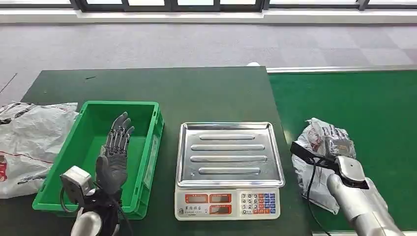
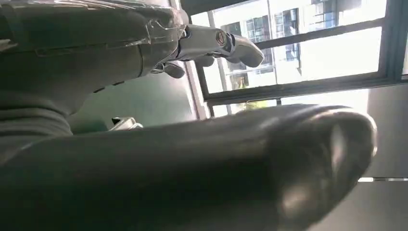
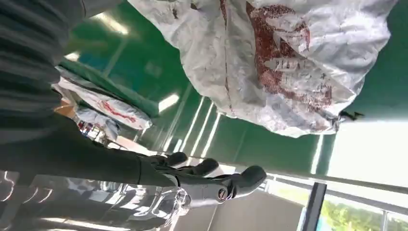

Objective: Moved the parcel from conveyor to table for the left to box.

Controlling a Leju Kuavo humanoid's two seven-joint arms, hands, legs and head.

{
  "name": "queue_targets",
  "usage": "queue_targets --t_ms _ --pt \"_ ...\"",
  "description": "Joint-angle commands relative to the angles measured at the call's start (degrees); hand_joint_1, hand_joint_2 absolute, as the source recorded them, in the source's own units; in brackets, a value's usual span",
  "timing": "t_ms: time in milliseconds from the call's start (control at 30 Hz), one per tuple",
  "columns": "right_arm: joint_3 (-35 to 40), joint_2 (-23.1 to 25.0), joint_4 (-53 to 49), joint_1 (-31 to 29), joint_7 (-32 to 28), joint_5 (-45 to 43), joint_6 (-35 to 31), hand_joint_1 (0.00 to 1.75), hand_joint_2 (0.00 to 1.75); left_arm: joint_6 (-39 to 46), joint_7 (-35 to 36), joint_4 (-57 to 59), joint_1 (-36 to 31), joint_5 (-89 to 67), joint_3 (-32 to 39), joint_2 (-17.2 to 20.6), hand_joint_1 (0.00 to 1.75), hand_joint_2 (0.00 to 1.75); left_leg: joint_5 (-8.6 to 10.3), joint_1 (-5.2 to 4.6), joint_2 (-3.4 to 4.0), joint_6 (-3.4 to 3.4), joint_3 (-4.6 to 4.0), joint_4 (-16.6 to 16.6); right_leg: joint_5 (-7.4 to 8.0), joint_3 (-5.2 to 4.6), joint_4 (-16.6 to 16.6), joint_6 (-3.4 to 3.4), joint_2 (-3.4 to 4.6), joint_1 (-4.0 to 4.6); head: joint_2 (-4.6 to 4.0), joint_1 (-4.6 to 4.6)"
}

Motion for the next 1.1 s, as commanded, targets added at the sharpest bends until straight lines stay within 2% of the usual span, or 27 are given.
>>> queue_targets --t_ms 33,67,100,167,267,333,467,500,567,633,767,800,867,933,967,1100 --pt "-2.7 1.7 -2.7 0.3 -0.1 -0.1 0.1 0.00 1.75 0.0 0.1 0.9 0.0 0.0 1.2 0.8 0.00 0.00 0.03 0.00 0.14 -0.03 0.03 -0.1 0.07 0.00 -0.1 -0.02 0.13 0.00 0.00 0.00" --pt "-2.7 1.7 -2.7 0.3 -0.1 -0.1 0.1 0.00 1.75 0.0 0.1 0.9 0.0 0.0 1.2 0.8 0.00 0.00 0.06 -0.01 0.19 -0.04 0.00 -0.1 0.11 -0.03 -0.1 -0.03 0.17 -0.01 0.00 0.00" --pt "-6.4 3.1 -6.8 2.2 -0.3 2.1 -13.0 0.00 1.75 -0.1 -0.2 1.0 0.3 -0.1 1.3 0.6 0.00 0.00 0.06 0.00 0.18 -0.04 -0.14 -0.1 0.11 -0.03 -0.1 -0.03 0.16 0.00 0.00 0.00" --pt "-11.1 4.6 -18.8 6.5 0.6 4.4 -7.9 0.00 1.75 -0.3 -0.4 1.1 0.6 -0.2 1.3 0.6 0.00 0.00 0.14 0.02 0.20 -0.07 -0.22 -0.2 0.22 -0.06 -0.2 -0.05 0.19 0.02 0.00 0.00" --pt "-14.8 5.7 -23.1 8.8 0.0 4.7 -3.9 0.00 1.75 -0.6 -0.5 1.4 0.5 -0.2 1.3 0.9 0.00 0.00 0.05 -0.02 0.15 -0.06 -0.47 -0.1 0.08 -0.15 0.0 -0.06 0.13 -0.02 0.00 0.00" --pt "-15.7 5.8 -22.2 9.3 -0.6 4.6 -2.1 0.00 1.75 -0.9 -0.5 1.7 0.5 -0.2 1.3 1.1 0.00 0.00 0.04 0.03 0.12 -0.08 -0.52 -0.1 0.07 -0.06 -0.1 -0.07 0.08 0.02 0.00 0.00" --pt "-15.5 5.2 -14.8 8.2 0.0 2.9 6.6 0.00 1.75 -1.5 -0.6 2.6 -0.7 -0.1 1.0 1.3 0.00 0.00 0.05 0.01 -0.07 -0.03 -0.14 -0.1 0.01 -0.10 -0.1 -0.04 -0.14 0.02 0.00 0.00" --pt "-14.5 4.6 -8.3 6.7 1.4 1.8 14.9 0.00 1.75 -2.0 -0.1 4.2 -2.5 -0.3 0.4 1.4 0.00 0.00 0.09 0.03 -0.02 -0.05 -0.11 -0.2 0.07 -0.07 -0.2 -0.06 -0.09 0.04 0.00 0.00" --pt "-11.9 3.7 1.7 4.6 -0.4 0.2 19.8 0.00 1.75 -2.4 0.8 6.8 -5.4 -0.2 -0.3 1.2 0.00 0.00 0.12 0.03 -0.05 -0.06 -0.06 -0.2 0.08 0.01 -0.2 -0.05 -0.11 0.04 0.00 0.00" --pt "-9.0 3.7 12.3 1.5 -2.9 -0.8 20.5 0.00 1.75 -2.3 1.4 8.8 -7.3 0.0 -0.9 1.0 0.00 0.00 0.20 0.07 -0.19 -0.05 -0.02 -0.2 0.14 0.11 -0.3 -0.04 -0.26 0.08 0.00 0.00" --pt "-6.4 3.5 16.0 0.1 -4.6 -0.6 21.8 0.00 1.75 -1.8 1.7 8.8 -7.1 0.0 -1.4 1.1 0.00 0.00 0.13 0.00 0.02 -0.03 -0.14 -0.1 0.14 -0.04 -0.1 -0.02 -0.06 -0.01 0.00 0.00" --pt "-5.7 3.4 16.8 -0.2 -5.3 -0.9 22.9 0.00 1.75 -1.7 1.7 8.6 -6.9 0.0 -1.6 1.1 0.00 0.00 0.10 -0.01 0.02 -0.03 -0.61 -0.1 0.12 -0.07 -0.1 -0.01 -0.10 -0.01 0.00 0.00" --pt "-3.8 2.5 17.9 -0.6 -6.0 -1.0 25.1 0.00 1.75 -1.4 1.7 8.3 -6.4 0.0 -1.9 1.1 0.00 0.00 0.11 0.04 0.06 -0.04 -0.61 -0.1 0.16 -0.06 -0.2 -0.03 -0.08 0.04 0.00 0.00" --pt "-3.0 1.9 18.4 -0.8 -6.0 -1.3 25.5 0.00 1.75 -1.3 1.7 8.4 -6.1 0.0 -2.1 1.0 0.00 0.00 0.10 0.06 0.02 -0.04 -0.44 -0.1 0.12 0.03 -0.2 -0.01 -0.06 0.08 0.00 0.00" --pt "-3.0 1.8 18.5 -0.8 -6.0 -1.4 25.4 0.00 1.75 -1.2 1.7 8.4 -6.0 0.0 -2.1 1.0 0.00 0.00 0.10 0.04 -0.03 -0.03 0.10 -0.1 0.09 0.05 -0.2 0.00 -0.03 0.08 0.00 0.00" --pt "-2.8 1.8 18.6 -0.8 -6.1 -1.6 25.3 0.00 1.75 -1.1 1.7 8.5 -5.9 0.0 -2.2 1.0 0.00 0.00 0.11 0.06 0.04 -0.03 0.29 -0.1 0.10 0.27 -0.2 -0.01 0.02 0.10 0.00 0.00"
